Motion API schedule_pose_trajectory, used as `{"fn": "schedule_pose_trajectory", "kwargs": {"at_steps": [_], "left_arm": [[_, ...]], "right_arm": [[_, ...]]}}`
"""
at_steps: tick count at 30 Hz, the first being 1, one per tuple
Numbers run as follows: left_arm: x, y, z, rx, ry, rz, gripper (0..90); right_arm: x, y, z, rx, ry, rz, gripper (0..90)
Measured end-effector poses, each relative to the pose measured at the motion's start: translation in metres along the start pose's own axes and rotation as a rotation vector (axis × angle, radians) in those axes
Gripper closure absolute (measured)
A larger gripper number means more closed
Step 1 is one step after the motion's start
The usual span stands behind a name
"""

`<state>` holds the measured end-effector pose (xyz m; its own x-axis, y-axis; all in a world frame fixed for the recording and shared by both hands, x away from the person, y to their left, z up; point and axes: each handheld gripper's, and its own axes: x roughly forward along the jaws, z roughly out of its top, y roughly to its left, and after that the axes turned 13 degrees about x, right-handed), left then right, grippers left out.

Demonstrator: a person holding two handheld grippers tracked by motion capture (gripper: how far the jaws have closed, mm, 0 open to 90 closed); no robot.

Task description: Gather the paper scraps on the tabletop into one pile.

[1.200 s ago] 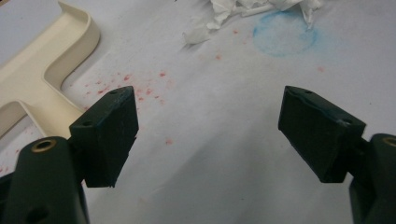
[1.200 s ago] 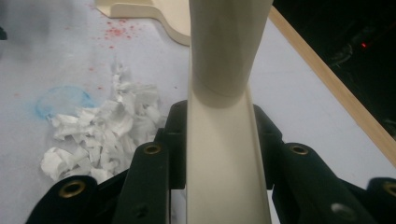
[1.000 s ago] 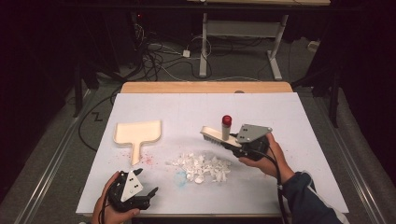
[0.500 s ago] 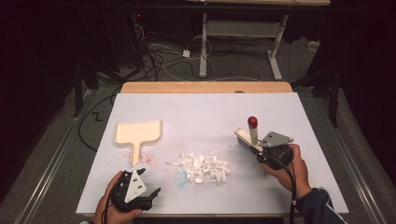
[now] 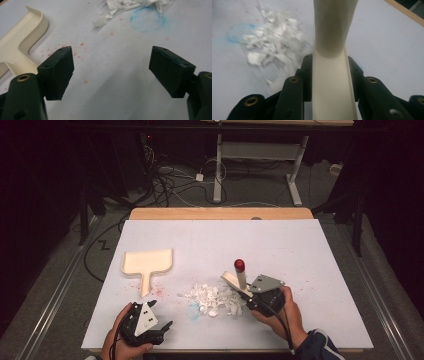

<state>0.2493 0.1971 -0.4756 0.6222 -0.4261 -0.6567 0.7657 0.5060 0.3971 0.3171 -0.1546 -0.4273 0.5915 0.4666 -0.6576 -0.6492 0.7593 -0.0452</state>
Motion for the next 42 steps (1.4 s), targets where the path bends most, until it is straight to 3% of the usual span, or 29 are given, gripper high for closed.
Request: {"fn": "schedule_pose_trajectory", "kwargs": {"at_steps": [2, 4, 7, 11, 15, 17, 22, 26, 30, 32, 37, 42], "left_arm": [[-0.001, 0.0, 0.0, 0.004, 0.002, 0.0, 19.5], [-0.001, -0.001, 0.0, 0.004, 0.002, 0.0, 19.5], [-0.002, -0.001, -0.001, -0.003, 0.002, 0.003, 19.5], [-0.003, -0.001, -0.002, -0.002, 0.006, 0.006, 19.5], [-0.005, -0.002, -0.003, -0.002, 0.006, 0.011, 19.5], [-0.005, -0.002, -0.003, -0.001, 0.009, 0.009, 19.5], [-0.004, -0.003, -0.002, 0.005, 0.011, 0.007, 19.6], [-0.004, -0.003, -0.001, 0.007, 0.015, 0.003, 19.6], [-0.002, -0.003, -0.001, 0.007, 0.016, -0.004, 19.6], [-0.001, -0.003, 0.0, 0.011, 0.019, -0.008, 19.6], [0.0, -0.003, -0.001, 0.009, 0.014, -0.008, 19.7], [0.0, -0.003, -0.001, 0.012, 0.015, -0.008, 19.7]], "right_arm": [[0.005, 0.008, 0.002, 0.007, -0.017, 0.013, 67.7], [0.007, 0.01, 0.004, -0.01, -0.035, -0.005, 67.7], [-0.006, -0.003, 0.007, 0.042, -0.105, -0.012, 67.7], [-0.023, -0.014, 0.009, 0.061, -0.133, 0.001, 67.7], [-0.049, -0.03, 0.0, 0.029, -0.115, 0.03, 67.7], [-0.065, -0.041, -0.013, 0.049, -0.091, 0.024, 67.7], [-0.075, -0.046, -0.029, 0.044, -0.034, 0.049, 67.7], [-0.073, -0.042, -0.038, 0.012, 0.022, 0.107, 67.7], [-0.063, -0.03, -0.041, -0.02, 0.067, 0.167, 67.7], [-0.058, -0.023, -0.04, -0.029, 0.071, 0.193, 67.7], [-0.044, -0.006, -0.03, -0.061, 0.056, 0.203, 67.7], [-0.038, -0.003, -0.02, -0.051, 0.017, 0.203, 67.7]]}}
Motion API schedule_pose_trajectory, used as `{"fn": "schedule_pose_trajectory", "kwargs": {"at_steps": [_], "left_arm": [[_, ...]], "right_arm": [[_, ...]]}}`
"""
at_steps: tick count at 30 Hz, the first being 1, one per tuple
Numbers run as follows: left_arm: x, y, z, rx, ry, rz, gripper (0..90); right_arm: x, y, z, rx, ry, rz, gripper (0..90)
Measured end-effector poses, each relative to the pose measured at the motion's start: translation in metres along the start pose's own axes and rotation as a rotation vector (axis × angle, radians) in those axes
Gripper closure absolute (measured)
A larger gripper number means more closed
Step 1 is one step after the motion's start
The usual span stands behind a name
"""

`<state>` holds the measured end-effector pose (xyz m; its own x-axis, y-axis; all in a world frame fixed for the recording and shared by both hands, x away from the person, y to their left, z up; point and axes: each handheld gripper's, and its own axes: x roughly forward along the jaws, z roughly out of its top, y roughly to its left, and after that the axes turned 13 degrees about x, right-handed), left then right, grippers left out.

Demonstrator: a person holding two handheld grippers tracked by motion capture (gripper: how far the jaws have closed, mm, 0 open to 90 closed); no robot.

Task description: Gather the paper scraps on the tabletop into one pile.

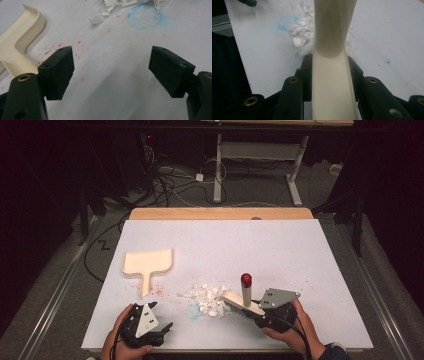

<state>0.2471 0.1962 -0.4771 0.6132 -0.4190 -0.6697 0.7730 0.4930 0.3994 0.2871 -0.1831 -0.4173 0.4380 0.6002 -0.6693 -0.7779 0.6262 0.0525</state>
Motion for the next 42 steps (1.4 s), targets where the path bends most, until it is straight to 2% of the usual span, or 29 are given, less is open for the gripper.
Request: {"fn": "schedule_pose_trajectory", "kwargs": {"at_steps": [4, 9, 12, 15, 17, 20, 23, 25, 27, 29, 32, 35, 38, 42], "left_arm": [[-0.001, 0.0, -0.001, -0.007, -0.002, 0.004, 19.7], [-0.004, 0.002, -0.001, -0.02, -0.01, 0.019, 19.6], [-0.005, 0.004, -0.001, -0.028, -0.011, 0.032, 19.6], [-0.005, 0.005, 0.0, -0.036, -0.015, 0.042, 19.6], [-0.006, 0.005, 0.0, -0.038, -0.017, 0.042, 19.6], [-0.004, 0.006, -0.001, -0.038, -0.016, 0.038, 19.6], [-0.003, 0.005, -0.001, -0.029, -0.013, 0.028, 19.6], [-0.002, 0.005, -0.002, -0.025, -0.011, 0.023, 19.6], [-0.002, 0.005, -0.002, -0.023, -0.007, 0.02, 19.6], [-0.002, 0.005, -0.003, -0.027, -0.008, 0.016, 19.6], [-0.001, 0.005, -0.004, -0.023, 0.0, 0.011, 19.6], [-0.001, 0.004, -0.006, -0.027, 0.004, 0.009, 19.5], [-0.002, 0.004, -0.006, -0.026, 0.008, 0.009, 19.6], [-0.002, 0.003, -0.006, -0.027, 0.011, 0.008, 19.6]], "right_arm": [[-0.011, -0.003, 0.002, 0.001, -0.033, -0.003, 67.7], [-0.024, -0.007, 0.008, 0.026, -0.114, -0.006, 67.7], [-0.022, -0.001, 0.017, 0.018, -0.14, -0.003, 67.7], [-0.01, 0.013, 0.033, -0.032, -0.149, 0.003, 67.7], [0.0, 0.022, 0.049, -0.08, -0.133, 0.027, 67.7], [0.017, 0.031, 0.076, -0.171, -0.104, 0.016, 67.7], [0.037, 0.031, 0.1, -0.245, -0.078, 0.045, 67.7], [0.053, 0.028, 0.113, -0.282, -0.039, 0.065, 67.7], [0.071, 0.025, 0.121, -0.325, -0.036, 0.071, 67.7], [0.088, 0.023, 0.126, -0.346, -0.026, 0.071, 67.7], [0.11, 0.018, 0.129, -0.336, -0.001, 0.126, 67.7], [0.125, 0.018, 0.127, -0.358, 0.049, 0.156, 67.7], [0.131, 0.02, 0.125, -0.38, 0.092, 0.204, 67.7], [0.123, 0.019, 0.122, -0.428, 0.134, 0.25, 67.7]]}}
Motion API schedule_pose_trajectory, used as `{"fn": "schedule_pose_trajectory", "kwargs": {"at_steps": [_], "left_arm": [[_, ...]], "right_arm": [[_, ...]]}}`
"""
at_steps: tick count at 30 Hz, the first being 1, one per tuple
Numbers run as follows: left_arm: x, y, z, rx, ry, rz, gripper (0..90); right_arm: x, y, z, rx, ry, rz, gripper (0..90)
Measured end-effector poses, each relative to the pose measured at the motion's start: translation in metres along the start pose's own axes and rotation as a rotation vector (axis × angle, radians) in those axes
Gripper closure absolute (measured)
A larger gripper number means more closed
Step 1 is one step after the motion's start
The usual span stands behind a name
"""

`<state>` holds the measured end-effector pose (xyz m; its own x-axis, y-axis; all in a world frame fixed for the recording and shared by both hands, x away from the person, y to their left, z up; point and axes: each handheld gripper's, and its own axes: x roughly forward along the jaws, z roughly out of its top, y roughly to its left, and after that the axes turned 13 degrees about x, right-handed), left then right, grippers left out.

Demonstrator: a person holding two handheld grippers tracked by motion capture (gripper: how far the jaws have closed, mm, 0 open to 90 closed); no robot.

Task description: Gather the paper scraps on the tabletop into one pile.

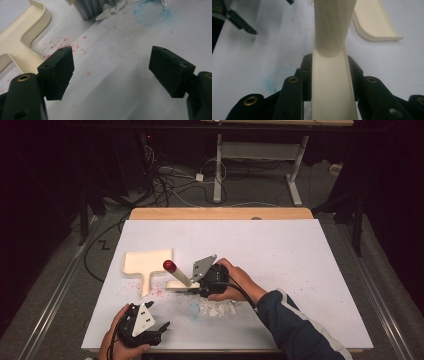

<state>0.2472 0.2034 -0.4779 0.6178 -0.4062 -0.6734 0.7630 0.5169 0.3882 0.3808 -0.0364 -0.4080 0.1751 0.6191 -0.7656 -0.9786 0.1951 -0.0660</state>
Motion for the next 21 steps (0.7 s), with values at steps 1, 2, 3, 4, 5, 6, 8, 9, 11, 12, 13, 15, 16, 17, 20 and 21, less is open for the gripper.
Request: {"fn": "schedule_pose_trajectory", "kwargs": {"at_steps": [1, 2, 3, 4, 5, 6, 8, 9, 11, 12, 13, 15, 16, 17, 20, 21], "left_arm": [[0.0, 0.0, 0.0, -0.001, 0.0, -0.003, 19.5], [0.001, 0.0, 0.0, 0.0, 0.001, -0.003, 19.6], [0.001, -0.001, 0.0, 0.001, 0.002, -0.005, 19.6], [0.001, 0.0, 0.0, 0.004, 0.006, -0.007, 19.6], [0.001, -0.001, 0.001, 0.004, 0.005, -0.009, 19.6], [0.001, -0.001, 0.001, 0.005, 0.006, -0.01, 19.6], [0.002, -0.002, 0.002, 0.009, 0.007, -0.013, 19.6], [0.002, -0.002, 0.002, 0.011, 0.009, -0.015, 19.6], [0.003, -0.002, 0.003, 0.012, 0.011, -0.016, 19.6], [0.004, -0.002, 0.003, 0.012, 0.011, -0.017, 19.6], [0.004, -0.002, 0.003, 0.013, 0.011, -0.018, 19.6], [0.005, -0.002, 0.004, 0.013, 0.01, -0.019, 19.6], [0.005, -0.002, 0.004, 0.016, 0.012, -0.021, 19.6], [0.005, -0.002, 0.004, 0.016, 0.011, -0.022, 19.6], [0.005, -0.002, 0.004, 0.016, 0.012, -0.022, 19.6], [0.005, -0.002, 0.004, 0.012, 0.008, -0.022, 19.6]], "right_arm": [[-0.003, 0.001, -0.002, -0.006, 0.005, 0.005, 67.7], [-0.007, 0.001, -0.005, -0.018, 0.013, 0.01, 67.7], [-0.01, 0.001, -0.009, -0.025, 0.016, 0.02, 67.7], [-0.014, 0.001, -0.012, -0.022, 0.015, 0.012, 67.7], [-0.018, 0.001, -0.015, -0.024, 0.007, 0.002, 67.7], [-0.022, 0.001, -0.018, -0.021, -0.003, -0.001, 67.7], [-0.031, -0.001, -0.024, -0.007, -0.033, -0.016, 67.7], [-0.035, -0.002, -0.027, 0.0, -0.055, -0.025, 67.6], [-0.045, -0.004, -0.032, 0.021, -0.098, -0.02, 67.6], [-0.051, -0.004, -0.033, 0.036, -0.12, -0.025, 67.6], [-0.056, -0.004, -0.035, 0.047, -0.142, -0.033, 67.6], [-0.067, -0.004, -0.037, 0.065, -0.181, -0.048, 67.6], [-0.073, -0.004, -0.038, 0.076, -0.197, -0.066, 67.6], [-0.079, -0.004, -0.04, 0.091, -0.212, -0.076, 67.6], [-0.094, -0.006, -0.047, 0.152, -0.245, -0.127, 67.6], [-0.098, -0.006, -0.05, 0.17, -0.254, -0.151, 67.6]]}}
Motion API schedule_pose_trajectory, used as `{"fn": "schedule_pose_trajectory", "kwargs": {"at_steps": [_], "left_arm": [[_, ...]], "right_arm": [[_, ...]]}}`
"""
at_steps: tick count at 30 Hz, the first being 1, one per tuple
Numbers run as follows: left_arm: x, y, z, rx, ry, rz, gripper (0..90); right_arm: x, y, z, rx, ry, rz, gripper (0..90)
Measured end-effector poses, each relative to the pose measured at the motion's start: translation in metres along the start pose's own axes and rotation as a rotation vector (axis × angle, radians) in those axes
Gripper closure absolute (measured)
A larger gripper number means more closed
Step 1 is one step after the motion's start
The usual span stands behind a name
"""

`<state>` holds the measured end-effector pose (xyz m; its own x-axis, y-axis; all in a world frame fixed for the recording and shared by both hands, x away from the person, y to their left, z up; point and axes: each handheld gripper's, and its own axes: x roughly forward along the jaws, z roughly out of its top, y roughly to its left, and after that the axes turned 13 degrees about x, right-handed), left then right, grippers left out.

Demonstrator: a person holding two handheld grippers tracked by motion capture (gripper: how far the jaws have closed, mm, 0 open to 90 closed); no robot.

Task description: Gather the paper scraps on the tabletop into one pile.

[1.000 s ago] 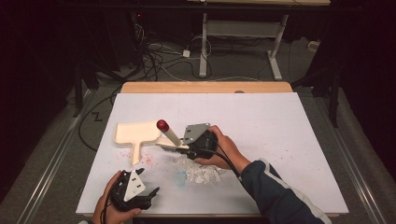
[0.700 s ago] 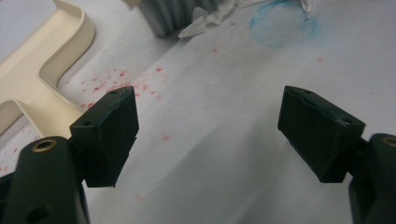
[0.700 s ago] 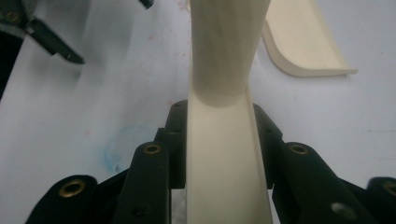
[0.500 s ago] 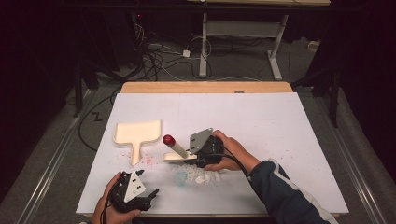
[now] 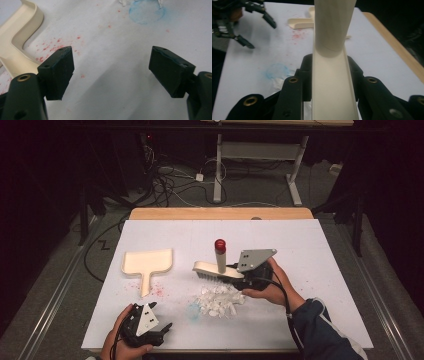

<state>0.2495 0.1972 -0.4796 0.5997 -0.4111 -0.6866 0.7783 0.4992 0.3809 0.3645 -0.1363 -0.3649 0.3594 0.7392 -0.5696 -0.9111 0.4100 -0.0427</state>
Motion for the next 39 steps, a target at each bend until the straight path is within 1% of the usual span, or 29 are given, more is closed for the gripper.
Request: {"fn": "schedule_pose_trajectory", "kwargs": {"at_steps": [2, 4, 5, 6, 7, 9, 10, 12, 13, 14, 16, 17, 18, 19, 20, 22, 24, 27, 28, 30, 33, 39], "left_arm": [[0.0, 0.0, 0.0, 0.003, 0.001, 0.001, 19.6], [-0.001, 0.0, 0.0, 0.005, -0.001, 0.002, 19.6], [-0.001, 0.0, 0.0, 0.005, 0.001, 0.001, 19.6], [0.0, 0.0, 0.0, 0.002, 0.001, 0.002, 19.6], [0.0, 0.0, 0.0, 0.003, 0.003, 0.001, 19.6], [0.0, 0.0, 0.0, 0.006, 0.005, 0.001, 19.6], [0.0, 0.0, 0.001, 0.007, 0.005, 0.001, 19.6], [0.0, 0.0, 0.001, 0.008, 0.005, 0.002, 19.6], [0.0, 0.0, 0.002, 0.008, 0.008, 0.003, 19.6], [0.001, 0.0, 0.002, 0.008, 0.006, 0.002, 19.6], [0.001, 0.0, 0.002, 0.008, 0.006, 0.001, 19.6], [0.001, 0.0, 0.002, 0.008, 0.005, 0.001, 19.6], [0.001, 0.0, 0.002, 0.008, 0.005, 0.0, 19.6], [0.001, 0.0, 0.002, 0.008, 0.005, 0.001, 19.6], [0.002, 0.001, 0.002, 0.008, 0.004, 0.0, 19.6], [0.002, 0.0, 0.002, 0.013, 0.005, -0.001, 19.6], [0.001, 0.0, 0.002, 0.014, 0.004, -0.001, 19.6], [0.001, 0.001, 0.001, 0.011, 0.004, 0.001, 19.6], [0.001, 0.001, 0.001, 0.012, 0.005, 0.001, 19.6], [0.001, 0.001, 0.001, 0.013, 0.004, 0.001, 19.6], [0.001, 0.0, 0.001, 0.011, 0.004, 0.002, 19.6], [-0.001, 0.0, 0.001, 0.011, 0.002, 0.006, 19.6]], "right_arm": [[-0.008, -0.004, -0.005, 0.041, -0.011, -0.063, 67.6], [-0.015, -0.009, -0.013, 0.074, -0.008, -0.121, 67.6], [-0.018, -0.011, -0.018, 0.089, -0.001, -0.165, 67.6], [-0.019, -0.014, -0.023, 0.115, 0.013, -0.214, 67.6], [-0.019, -0.017, -0.029, 0.14, 0.028, -0.253, 67.6], [-0.018, -0.022, -0.042, 0.176, 0.037, -0.312, 67.6], [-0.016, -0.024, -0.048, 0.186, 0.043, -0.343, 67.6], [-0.01, -0.026, -0.06, 0.212, 0.048, -0.383, 67.7], [-0.006, -0.026, -0.064, 0.215, 0.056, -0.4, 67.6], [-0.001, -0.026, -0.067, 0.211, 0.068, -0.403, 67.6], [0.009, -0.023, -0.072, 0.208, 0.075, -0.415, 67.7], [0.014, -0.021, -0.073, 0.215, 0.078, -0.391, 67.7], [0.018, -0.018, -0.073, 0.217, 0.071, -0.377, 67.7], [0.023, -0.014, -0.072, 0.21, 0.07, -0.39, 67.6], [0.027, -0.009, -0.071, 0.197, 0.075, -0.391, 67.5], [0.037, 0.001, -0.068, 0.187, 0.065, -0.391, 67.5], [0.045, 0.011, -0.065, 0.185, 0.058, -0.365, 67.4], [0.054, 0.024, -0.059, 0.166, 0.048, -0.322, 67.1], [0.056, 0.027, -0.058, 0.156, 0.049, -0.328, 67.2], [0.058, 0.03, -0.056, 0.15, 0.038, -0.319, 67.2], [0.055, 0.03, -0.055, 0.149, 0.032, -0.309, 67.3], [0.037, 0.024, -0.052, 0.171, -0.011, -0.294, 67.6]]}}
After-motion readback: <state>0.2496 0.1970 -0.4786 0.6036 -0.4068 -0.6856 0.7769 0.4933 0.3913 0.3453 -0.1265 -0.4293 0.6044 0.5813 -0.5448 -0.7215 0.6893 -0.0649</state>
